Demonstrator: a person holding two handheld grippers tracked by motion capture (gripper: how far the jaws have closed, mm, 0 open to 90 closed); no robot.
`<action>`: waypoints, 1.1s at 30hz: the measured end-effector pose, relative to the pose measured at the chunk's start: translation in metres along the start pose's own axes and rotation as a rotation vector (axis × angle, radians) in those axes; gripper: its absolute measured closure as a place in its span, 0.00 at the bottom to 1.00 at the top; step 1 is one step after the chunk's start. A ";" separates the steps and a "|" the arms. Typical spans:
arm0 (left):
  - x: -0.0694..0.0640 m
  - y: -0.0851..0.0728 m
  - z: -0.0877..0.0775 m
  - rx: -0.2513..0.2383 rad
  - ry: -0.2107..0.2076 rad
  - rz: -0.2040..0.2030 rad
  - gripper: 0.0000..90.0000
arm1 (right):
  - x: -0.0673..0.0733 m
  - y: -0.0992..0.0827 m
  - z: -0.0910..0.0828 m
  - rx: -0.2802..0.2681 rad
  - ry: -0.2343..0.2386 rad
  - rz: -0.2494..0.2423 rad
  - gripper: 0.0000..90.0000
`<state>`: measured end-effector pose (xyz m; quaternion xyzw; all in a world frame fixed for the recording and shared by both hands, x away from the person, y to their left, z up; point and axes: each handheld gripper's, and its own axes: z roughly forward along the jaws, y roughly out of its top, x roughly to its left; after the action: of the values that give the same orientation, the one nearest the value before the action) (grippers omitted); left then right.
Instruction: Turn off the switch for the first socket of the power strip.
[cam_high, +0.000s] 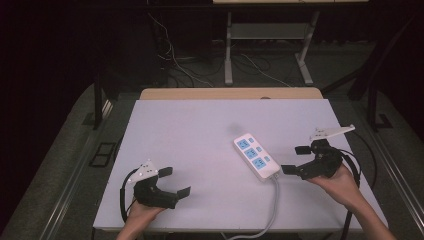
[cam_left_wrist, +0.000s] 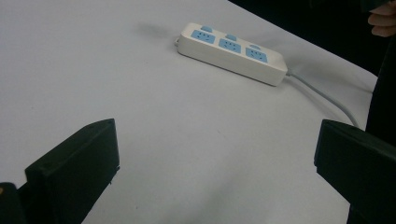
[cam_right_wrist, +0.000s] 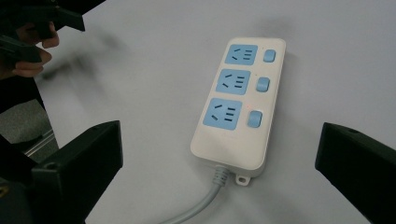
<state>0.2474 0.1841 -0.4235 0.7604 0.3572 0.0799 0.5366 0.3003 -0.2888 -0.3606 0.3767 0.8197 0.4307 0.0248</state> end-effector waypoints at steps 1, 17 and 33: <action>0.000 0.000 0.000 0.001 0.000 0.000 0.00 | -0.001 0.002 0.001 0.003 0.000 -0.002 0.01; 0.001 0.000 0.000 0.000 0.000 0.000 0.00 | -0.007 0.029 0.014 0.040 -0.015 -0.010 0.01; 0.001 0.000 0.000 0.002 0.000 -0.002 0.00 | -0.013 0.046 0.023 0.067 -0.043 0.000 0.10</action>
<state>0.2479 0.1843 -0.4242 0.7605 0.3581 0.0788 0.5360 0.3454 -0.2660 -0.3453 0.3866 0.8329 0.3949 0.0299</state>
